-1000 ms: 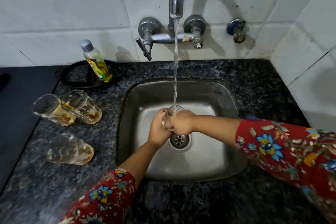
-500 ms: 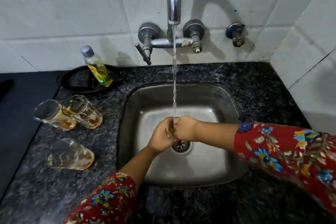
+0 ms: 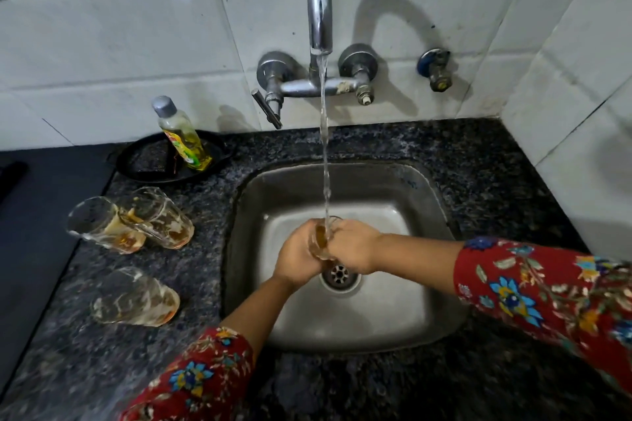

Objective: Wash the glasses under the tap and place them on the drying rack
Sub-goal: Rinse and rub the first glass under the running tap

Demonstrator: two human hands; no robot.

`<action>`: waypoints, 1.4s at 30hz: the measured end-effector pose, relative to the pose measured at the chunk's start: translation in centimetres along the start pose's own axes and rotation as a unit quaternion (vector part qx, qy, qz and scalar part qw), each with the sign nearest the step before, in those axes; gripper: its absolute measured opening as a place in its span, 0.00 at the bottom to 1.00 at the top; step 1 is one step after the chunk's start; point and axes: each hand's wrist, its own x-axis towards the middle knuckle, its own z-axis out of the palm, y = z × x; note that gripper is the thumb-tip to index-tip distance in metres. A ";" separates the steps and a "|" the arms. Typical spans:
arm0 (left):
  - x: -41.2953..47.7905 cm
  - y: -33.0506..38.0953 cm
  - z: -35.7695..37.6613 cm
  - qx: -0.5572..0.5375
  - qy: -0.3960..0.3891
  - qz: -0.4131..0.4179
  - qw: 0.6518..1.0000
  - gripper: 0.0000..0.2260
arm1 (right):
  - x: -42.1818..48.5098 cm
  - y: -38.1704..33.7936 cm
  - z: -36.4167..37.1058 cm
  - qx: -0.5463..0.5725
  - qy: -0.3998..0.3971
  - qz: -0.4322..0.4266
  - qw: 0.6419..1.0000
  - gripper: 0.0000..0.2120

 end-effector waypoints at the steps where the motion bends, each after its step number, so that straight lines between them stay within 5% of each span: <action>1: -0.1 -0.1 0.4 0.024 0.037 0.005 0.999 0.17 | -0.1 -0.8 -0.3 0.070 -0.022 0.017 0.997 0.11; 4: -0.4 -0.2 0.6 -0.024 0.088 -0.012 0.996 0.20 | 0.7 -1.2 -0.6 0.100 -0.025 0.026 0.994 0.12; 8: -0.3 0.1 -0.8 -0.107 0.002 -0.034 0.994 0.28 | -0.4 1.0 -0.5 -0.028 0.024 -0.084 0.996 0.17; 10: -0.3 0.3 -0.7 -0.072 0.004 -0.025 0.997 0.25 | -0.1 0.3 0.1 0.027 0.023 -0.029 0.999 0.13; 12: -0.4 0.4 -0.7 0.004 0.032 -0.015 0.999 0.19 | 0.7 -1.6 1.0 0.226 0.047 0.069 0.970 0.09; 13: -0.4 0.6 -0.9 0.053 0.034 -0.005 0.998 0.17 | 1.0 -2.4 1.3 0.366 0.076 0.112 0.921 0.12; 15: -0.2 0.8 -1.9 0.188 0.003 0.007 0.982 0.19 | 1.3 -3.4 1.5 0.630 0.133 0.181 0.744 0.17; 16: -0.3 0.9 -2.6 0.265 -0.024 0.004 0.964 0.22 | 1.1 -4.1 1.6 0.706 0.149 0.202 0.663 0.16; 18: -0.6 1.3 -3.7 0.402 -0.081 0.012 0.912 0.25 | 0.9 -5.4 1.9 0.776 0.156 0.232 0.565 0.17; 23: -1.4 1.8 -5.1 0.571 -0.167 -0.009 0.803 0.25 | 0.4 -7.1 2.6 0.871 0.058 0.249 0.419 0.18; 27: -1.6 2.4 -5.6 0.596 -0.177 -0.025 0.783 0.28 | 0.2 -6.4 3.4 0.905 0.045 0.226 0.358 0.19; 28: -1.7 2.5 -5.8 0.580 -0.175 -0.033 0.795 0.29 | -0.1 -6.2 3.3 0.909 0.048 0.191 0.367 0.19; 30: -1.7 2.3 -6.3 0.495 -0.175 -0.050 0.850 0.31 | -0.6 -5.5 3.5 0.857 0.055 0.107 0.500 0.20; 32: -1.3 1.8 -6.6 0.316 -0.192 -0.046 0.928 0.31 | -1.8 -4.1 3.0 0.680 0.059 0.014 0.731 0.21; 33: -1.1 1.7 -6.6 0.217 -0.206 -0.035 0.954 0.31 | -2.2 -3.1 2.5 0.509 0.063 -0.030 0.858 0.19; 34: -1.0 1.9 -6.5 0.133 -0.213 -0.029 0.967 0.32 | -2.3 -2.0 1.7 0.297 0.079 -0.075 0.949 0.16; 35: -0.7 2.0 -6.3 0.063 -0.218 -0.022 0.974 0.34 | -2.5 -0.9 0.8 0.121 0.101 -0.120 0.980 0.13; 37: 0.0 2.8 -5.8 -0.035 -0.239 -0.020 0.970 0.39 | -2.8 0.9 -1.2 -0.048 0.126 -0.173 0.976 0.16; 40: 1.3 3.6 -5.4 -0.080 -0.244 -0.044 0.965 0.37 | -2.9 2.7 -3.2 -0.159 0.103 -0.196 0.962 0.20; 42: 1.8 3.7 -4.6 -0.094 -0.211 -0.034 0.972 0.35 | -2.2 2.2 -3.9 -0.158 0.041 -0.127 0.978 0.16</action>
